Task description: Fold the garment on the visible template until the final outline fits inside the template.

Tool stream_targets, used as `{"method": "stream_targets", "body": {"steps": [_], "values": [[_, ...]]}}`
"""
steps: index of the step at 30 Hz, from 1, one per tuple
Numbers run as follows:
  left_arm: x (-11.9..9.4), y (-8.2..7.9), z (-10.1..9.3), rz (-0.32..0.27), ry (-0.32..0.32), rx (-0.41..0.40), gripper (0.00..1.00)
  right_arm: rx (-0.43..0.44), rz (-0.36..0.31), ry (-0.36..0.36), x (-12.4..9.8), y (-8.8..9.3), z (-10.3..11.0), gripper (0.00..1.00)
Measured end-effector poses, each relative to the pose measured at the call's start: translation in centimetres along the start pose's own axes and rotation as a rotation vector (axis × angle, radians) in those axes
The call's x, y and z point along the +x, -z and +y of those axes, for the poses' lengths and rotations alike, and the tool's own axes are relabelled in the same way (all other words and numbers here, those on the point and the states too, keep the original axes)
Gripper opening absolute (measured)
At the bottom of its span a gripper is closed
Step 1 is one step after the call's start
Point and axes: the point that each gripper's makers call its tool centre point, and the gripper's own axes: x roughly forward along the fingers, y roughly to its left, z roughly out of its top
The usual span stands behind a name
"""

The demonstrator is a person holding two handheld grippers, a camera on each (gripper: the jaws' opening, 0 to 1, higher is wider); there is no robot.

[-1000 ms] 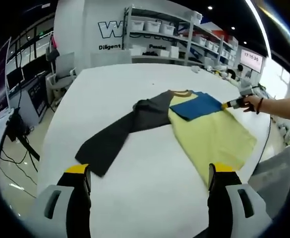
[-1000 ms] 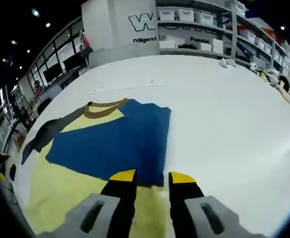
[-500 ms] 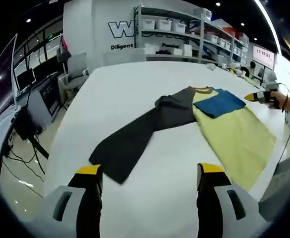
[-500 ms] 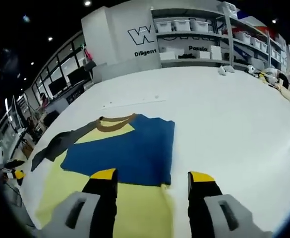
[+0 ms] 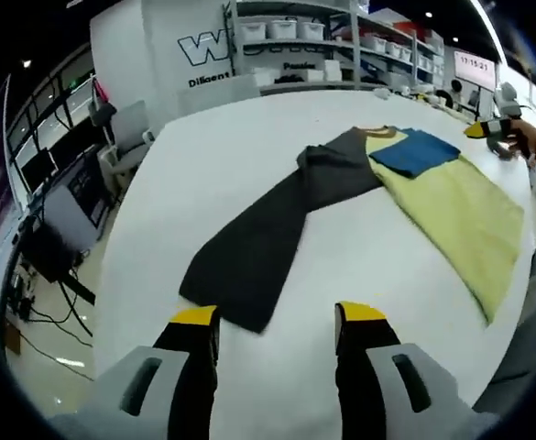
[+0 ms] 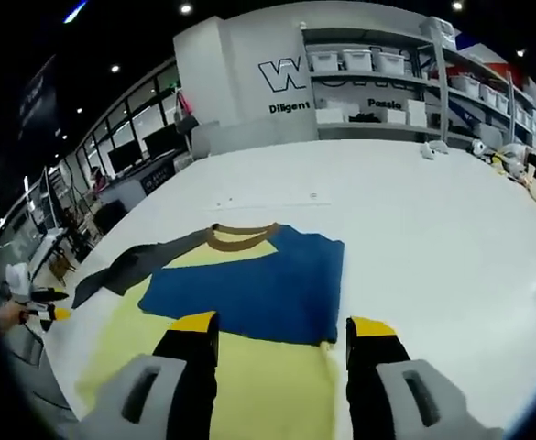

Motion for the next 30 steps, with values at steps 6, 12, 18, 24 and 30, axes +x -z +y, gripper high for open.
{"method": "stream_targets", "body": {"steps": [6, 12, 18, 24, 30], "values": [[0.7, 0.8, 0.5, 0.016, 0.010, 0.080, 0.32, -0.033, -0.006, -0.028, -1.0, -0.3, 0.9, 0.53], [1.0, 0.4, 0.1, 0.007, 0.054, 0.141, 0.24, -0.034, -0.011, -0.040, -2.1, -0.1, 1.2, 0.53], [1.0, 0.5, 0.1, 0.034, 0.077, 0.185, 0.09, -0.030, 0.019, -0.058, -3.3, 1.1, 1.8, 0.54], [1.0, 0.6, 0.2, 0.047, 0.088, 0.185, 0.07, -0.050, 0.074, -0.090, -4.8, 3.1, 2.5, 0.54], [1.2, 0.7, 0.1, 0.053, 0.092, 0.190, 0.05, -0.036, 0.084, -0.087, -5.7, 4.0, 2.4, 0.53]]}}
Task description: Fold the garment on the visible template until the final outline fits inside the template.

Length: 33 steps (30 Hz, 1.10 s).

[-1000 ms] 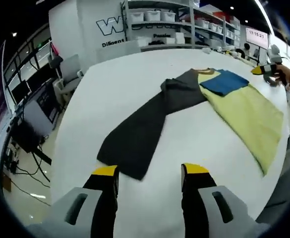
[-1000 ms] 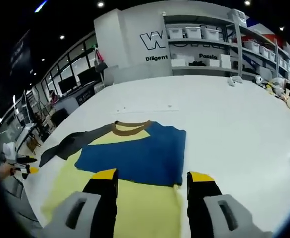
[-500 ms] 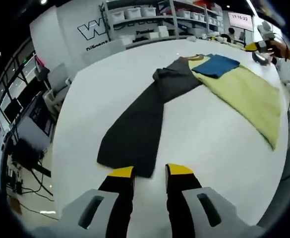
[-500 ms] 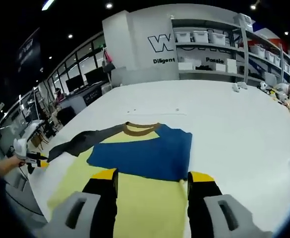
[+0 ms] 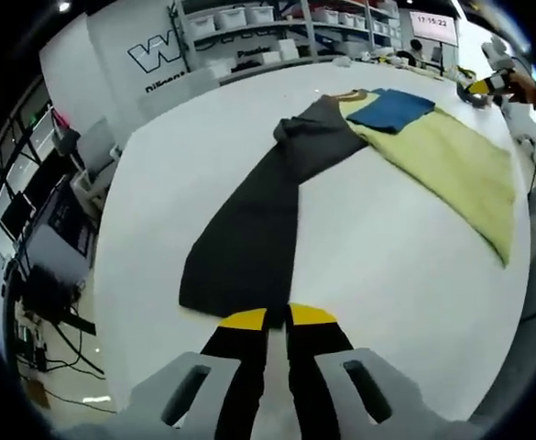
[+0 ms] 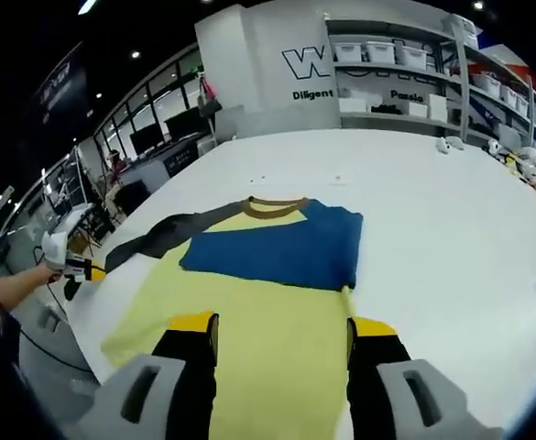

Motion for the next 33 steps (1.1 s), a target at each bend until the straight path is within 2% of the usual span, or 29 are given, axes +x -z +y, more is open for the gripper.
{"method": "stream_targets", "body": {"steps": [2, 9, 13, 16, 18, 23, 31, 33], "values": [[0.1, 0.2, 0.2, 0.015, -0.010, 0.008, 0.00, 0.002, 0.004, 0.002, -0.2, 0.2, 0.0, 0.53], [0.4, 0.2, 0.4, 0.020, -0.007, -0.009, 0.00, -0.007, 0.004, 0.006, -0.4, 0.2, 0.2, 0.53], [0.3, -0.1, 0.3, 0.023, 0.004, -0.067, 0.00, -0.019, -0.002, 0.001, -0.6, -0.1, 0.6, 0.53], [-0.1, -0.5, 0.3, 0.022, 0.004, -0.077, 0.00, -0.037, -0.002, -0.004, -0.8, -0.3, 0.8, 0.54], [-0.5, -1.2, -0.1, 0.000, 0.025, -0.111, 0.00, -0.050, 0.002, -0.014, -0.8, -0.2, 1.1, 0.54], [-1.6, -2.8, 0.0, -0.040, 0.024, -0.152, 0.00, -0.057, 0.004, -0.038, -1.1, -0.2, 1.8, 0.60], [-2.8, -5.7, 0.3, -0.084, 0.011, -0.142, 0.00, -0.073, 0.026, -0.063, -1.6, 0.4, 2.5, 0.73], [-3.0, -6.4, 0.3, -0.102, 0.013, -0.144, 0.00, -0.080, 0.031, -0.070, -1.7, 0.5, 2.7, 0.80]]}}
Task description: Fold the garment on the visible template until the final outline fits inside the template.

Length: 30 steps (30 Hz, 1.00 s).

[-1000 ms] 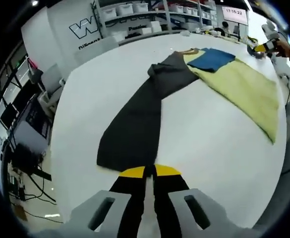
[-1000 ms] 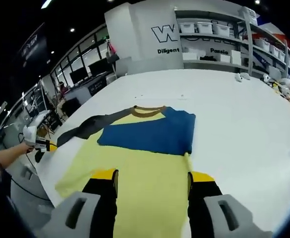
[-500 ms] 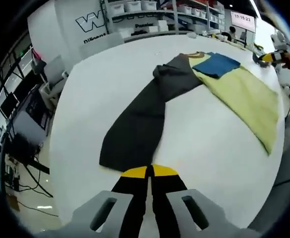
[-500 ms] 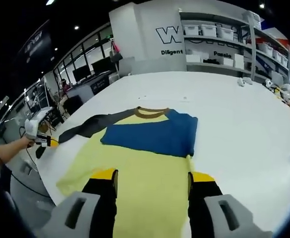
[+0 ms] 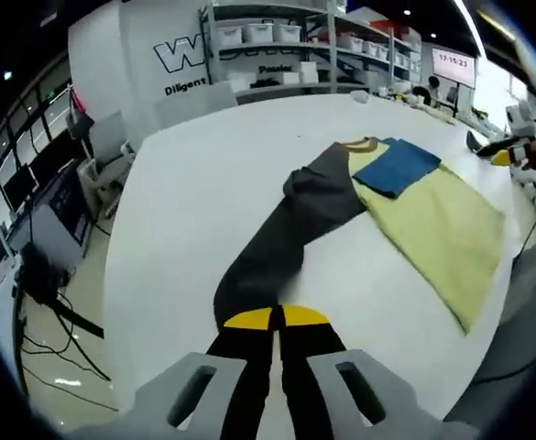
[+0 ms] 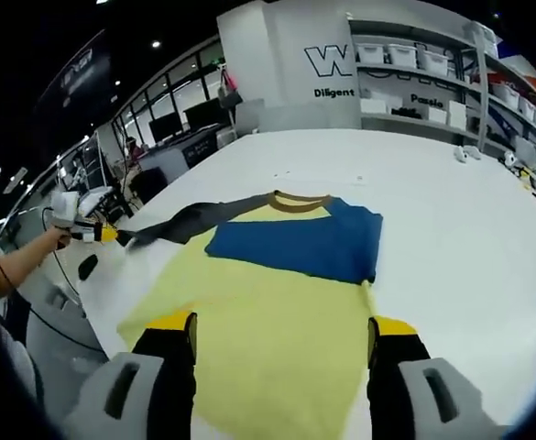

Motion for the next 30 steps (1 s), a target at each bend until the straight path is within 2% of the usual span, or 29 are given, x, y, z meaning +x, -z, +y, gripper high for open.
{"method": "stream_targets", "body": {"steps": [3, 7, 11, 17, 26, 30], "values": [[-0.1, -0.6, -0.1, -0.007, 0.004, -0.004, 0.00, -0.014, 0.007, -0.015, -0.1, 0.1, 0.2, 0.92], [-0.1, -1.2, -0.2, -0.017, 0.010, -0.004, 0.00, -0.030, 0.015, -0.041, -0.3, 0.3, 1.0, 0.97], [-0.2, -1.4, -0.4, -0.017, 0.015, -0.007, 0.00, -0.034, 0.015, -0.050, -0.4, 0.3, 1.1, 0.99], [-0.9, -2.8, -0.6, -0.027, 0.029, -0.008, 0.00, -0.040, 0.016, -0.063, -0.5, 0.1, 1.2, 0.99], [-1.6, -6.6, -2.5, -0.026, 0.079, -0.002, 0.00, -0.038, 0.019, -0.078, -0.5, 0.1, 1.2, 0.99], [-1.6, -9.0, -4.1, -0.033, 0.119, 0.034, 0.00, -0.048, 0.026, -0.087, -0.6, 0.2, 1.4, 0.99]]}}
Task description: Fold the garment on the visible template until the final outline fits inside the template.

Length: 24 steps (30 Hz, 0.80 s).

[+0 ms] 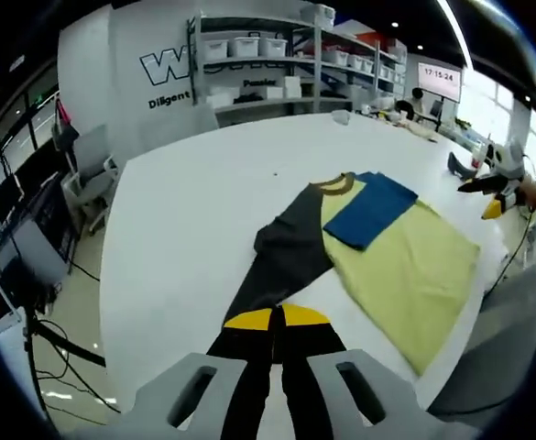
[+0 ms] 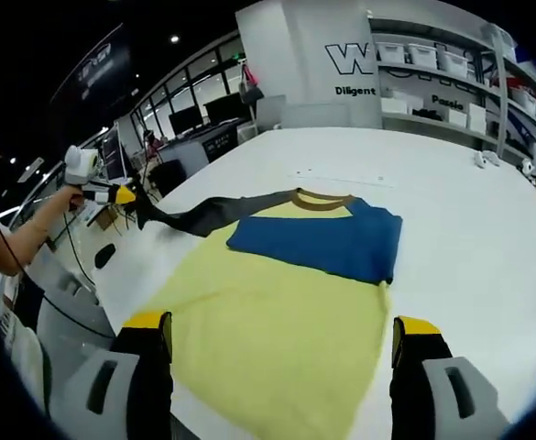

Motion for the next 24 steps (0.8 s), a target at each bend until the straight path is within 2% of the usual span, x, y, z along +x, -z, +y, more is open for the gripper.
{"method": "stream_targets", "body": {"steps": [2, 5, 8, 20, 24], "values": [[0.2, -0.6, -0.5, 0.009, 0.012, 0.028, 0.00, -0.011, 0.007, -0.001, 0.0, 0.1, 0.0, 0.99], [0.7, -2.4, -2.2, 0.001, 0.046, 0.080, 0.00, -0.013, 0.011, -0.008, -0.1, 0.3, 0.1, 0.99], [1.6, -4.0, -3.7, 0.000, 0.087, 0.050, 0.00, -0.014, 0.014, -0.013, -0.1, 0.4, 0.2, 0.99], [4.8, -7.2, -8.7, -0.005, 0.188, 0.077, 0.00, 0.006, 0.003, -0.008, -0.6, 0.7, -0.1, 0.99], [5.8, -8.4, -9.7, -0.009, 0.206, 0.066, 0.00, 0.009, 0.004, -0.005, -0.7, 0.9, -0.2, 0.99]]}}
